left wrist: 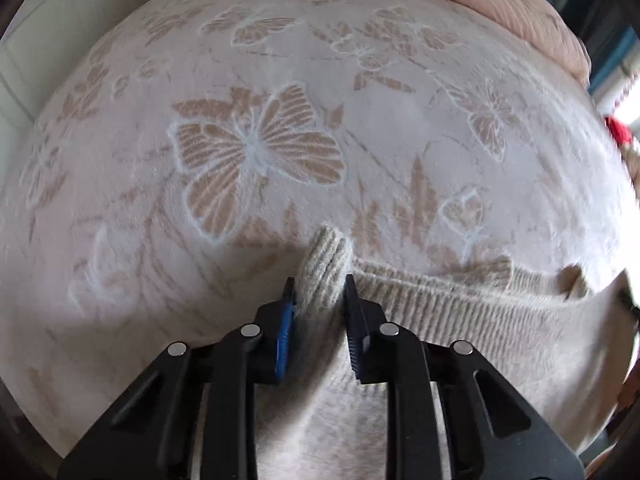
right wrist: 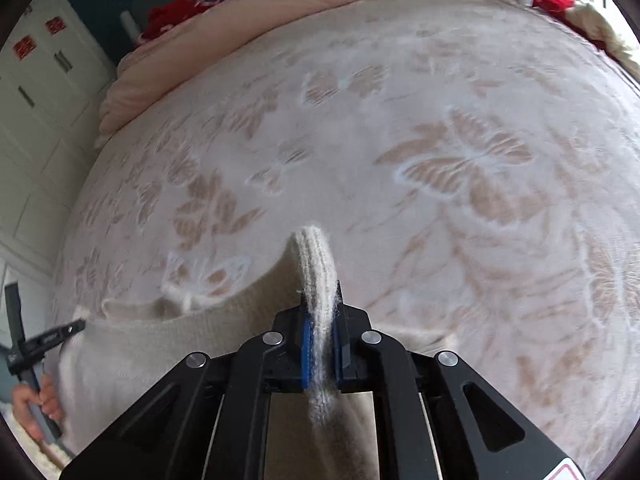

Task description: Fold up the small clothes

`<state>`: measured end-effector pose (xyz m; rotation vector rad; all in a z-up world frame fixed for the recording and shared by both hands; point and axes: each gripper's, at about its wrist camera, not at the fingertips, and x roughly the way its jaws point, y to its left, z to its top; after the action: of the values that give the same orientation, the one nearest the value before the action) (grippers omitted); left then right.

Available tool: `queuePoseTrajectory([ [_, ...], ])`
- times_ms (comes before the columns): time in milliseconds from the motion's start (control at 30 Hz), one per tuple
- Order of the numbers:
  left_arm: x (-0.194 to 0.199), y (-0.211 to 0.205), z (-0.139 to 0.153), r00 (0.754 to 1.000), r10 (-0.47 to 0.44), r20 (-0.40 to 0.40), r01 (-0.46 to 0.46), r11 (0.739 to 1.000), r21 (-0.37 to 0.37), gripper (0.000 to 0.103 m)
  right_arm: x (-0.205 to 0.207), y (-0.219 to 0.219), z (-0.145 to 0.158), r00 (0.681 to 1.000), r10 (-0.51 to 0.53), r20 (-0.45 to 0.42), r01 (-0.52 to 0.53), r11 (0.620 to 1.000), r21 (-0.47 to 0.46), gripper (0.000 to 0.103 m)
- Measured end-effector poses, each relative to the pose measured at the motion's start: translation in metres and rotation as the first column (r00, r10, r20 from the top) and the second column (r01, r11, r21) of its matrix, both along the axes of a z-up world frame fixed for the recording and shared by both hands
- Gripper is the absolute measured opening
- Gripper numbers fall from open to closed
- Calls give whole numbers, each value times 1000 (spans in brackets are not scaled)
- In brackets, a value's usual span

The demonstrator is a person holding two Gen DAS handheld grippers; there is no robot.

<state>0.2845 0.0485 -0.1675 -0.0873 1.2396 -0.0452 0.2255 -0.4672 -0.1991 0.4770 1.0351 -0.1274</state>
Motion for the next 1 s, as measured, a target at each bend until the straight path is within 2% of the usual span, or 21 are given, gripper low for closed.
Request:
queuePoseTrajectory([
  [67,1,2,-3,1000,0,-3,0,1000,5,21,3,-14,-26,996,-31,-81,34,999,38,7],
  [100,1,3,-4,1000,8,-5,-8,1000,0,21,3,-10,-28,997,-21,-75,23,999,22,7],
  [133,2,4,-4,1000,13,-7,-13,1000,-3,21,3,-4,-23,998,-3,-64,2,1000,-14,7],
  [300,4,2,-5,1000,15,-12,-15,1000,6,21,4,9,-5,1000,14,-2,-14,999,-39,7],
  [333,4,3,-5,1000,17,-16,-17,1000,5,21,5,6,-12,1000,4,-29,-5,999,-47,7],
  [367,4,3,-5,1000,19,-17,-19,1000,4,21,6,2,-23,998,-7,-67,5,999,-39,7],
  [467,3,7,-4,1000,28,-9,-27,999,16,21,0,-9,-23,997,-62,-38,63,998,22,6],
  [533,2,12,-5,999,39,-8,-38,999,14,22,-1,0,-15,999,-33,-32,33,999,-5,7],
  [600,-1,16,0,999,33,4,-33,999,-26,24,-6,14,-1,999,29,-15,-30,999,-28,10],
  [700,-16,17,21,999,14,46,-11,997,-74,26,-30,38,35,994,97,58,-91,991,-95,25],
  [733,-25,16,32,998,-1,68,6,997,-83,31,-42,48,46,990,121,79,-112,987,-112,38],
  [767,-35,13,40,996,-11,87,19,996,-88,35,-53,58,53,985,143,101,-131,984,-117,45],
  [833,-61,4,58,992,-34,119,49,991,-123,43,-72,77,59,973,191,127,-182,980,-81,45],
  [900,-81,-11,65,989,-67,132,89,981,-170,45,-89,107,56,956,262,134,-266,964,16,37],
  [967,-103,-36,63,986,-115,124,140,966,-218,45,-98,145,45,932,340,130,-353,931,96,12],
  [1000,-110,-47,58,985,-132,115,155,961,-229,45,-100,167,36,915,385,117,-398,910,117,10],
])
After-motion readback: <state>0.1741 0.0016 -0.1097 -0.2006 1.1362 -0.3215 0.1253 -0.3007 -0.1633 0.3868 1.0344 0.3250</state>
